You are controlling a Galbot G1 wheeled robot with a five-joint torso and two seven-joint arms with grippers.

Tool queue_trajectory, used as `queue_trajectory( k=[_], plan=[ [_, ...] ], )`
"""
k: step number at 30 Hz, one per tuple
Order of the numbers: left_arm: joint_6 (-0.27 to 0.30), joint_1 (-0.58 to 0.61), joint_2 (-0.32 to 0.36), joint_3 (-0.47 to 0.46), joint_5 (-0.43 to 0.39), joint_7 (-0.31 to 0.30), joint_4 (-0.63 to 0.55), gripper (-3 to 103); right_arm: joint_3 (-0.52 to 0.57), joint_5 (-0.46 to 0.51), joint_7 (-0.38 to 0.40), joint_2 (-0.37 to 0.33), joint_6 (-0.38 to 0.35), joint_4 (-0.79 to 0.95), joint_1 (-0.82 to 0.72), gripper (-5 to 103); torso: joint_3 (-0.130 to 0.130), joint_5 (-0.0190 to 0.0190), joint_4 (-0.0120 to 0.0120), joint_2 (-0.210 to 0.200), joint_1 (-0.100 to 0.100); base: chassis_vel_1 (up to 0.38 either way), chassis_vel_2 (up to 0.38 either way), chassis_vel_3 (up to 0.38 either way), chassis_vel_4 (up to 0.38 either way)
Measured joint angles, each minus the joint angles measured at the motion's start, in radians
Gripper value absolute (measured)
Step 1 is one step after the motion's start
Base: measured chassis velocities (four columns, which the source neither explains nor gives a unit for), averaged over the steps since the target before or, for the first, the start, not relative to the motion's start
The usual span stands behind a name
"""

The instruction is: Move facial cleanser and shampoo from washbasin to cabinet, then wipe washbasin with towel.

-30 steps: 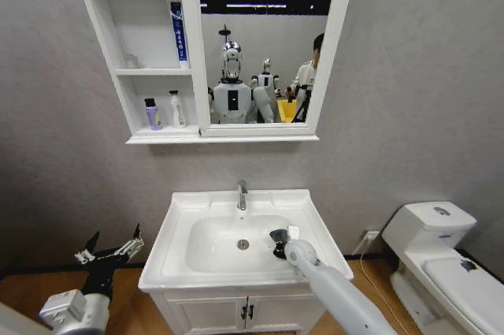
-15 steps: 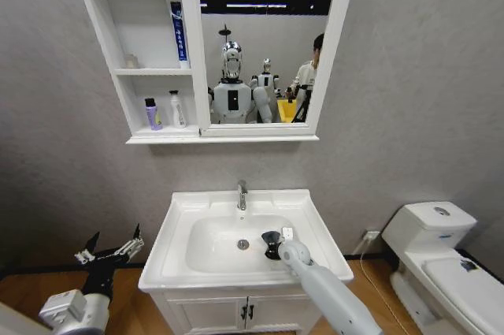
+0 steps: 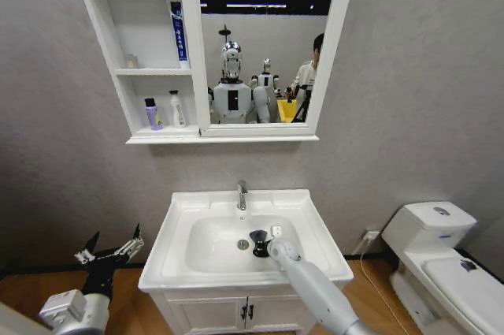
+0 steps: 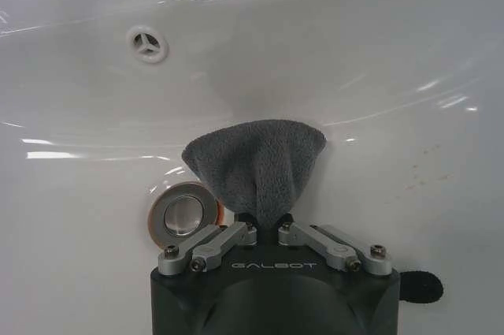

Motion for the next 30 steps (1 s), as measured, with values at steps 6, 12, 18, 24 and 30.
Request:
queue_trajectory(
  k=[6, 12, 18, 24, 30],
  plan=[
    [0.0, 0.0, 0.0, 0.0, 0.0, 0.0, 0.0, 100, -0.018, -0.035, -0.04, 0.041, 0.011, -0.065, 0.036, 7, 0.0, -0.0001, 0.0, 0.0, 0.0, 0.0, 0.0, 0.0, 0.0],
    [0.0, 0.0, 0.0, 0.0, 0.0, 0.0, 0.0, 100, -0.053, -0.049, -0.057, 0.077, 0.018, -0.108, 0.064, 7, 0.0, 0.0, 0.0, 0.0, 0.0, 0.0, 0.0, 0.0, 0.0],
    [0.0, 0.0, 0.0, 0.0, 0.0, 0.0, 0.0, 100, -0.081, -0.059, -0.058, 0.124, 0.031, -0.181, 0.099, 7, 0.0, -0.0002, -0.0002, 0.0, 0.0, 0.0, 0.0, 0.0, 0.0],
    [0.0, 0.0, 0.0, 0.0, 0.0, 0.0, 0.0, 100, -0.067, -0.062, -0.059, 0.139, 0.036, -0.217, 0.113, 7, 0.0, 0.0007, 0.0005, 0.0, 0.0, 0.0, 0.0, 0.0, 0.0],
    [0.0, 0.0, 0.0, 0.0, 0.0, 0.0, 0.0, 100, -0.056, -0.045, -0.009, 0.083, 0.034, -0.149, 0.079, 7, 0.0, 0.0006, 0.0008, 0.0, 0.0, 0.0, 0.0, 0.0, 0.0]
  ],
)
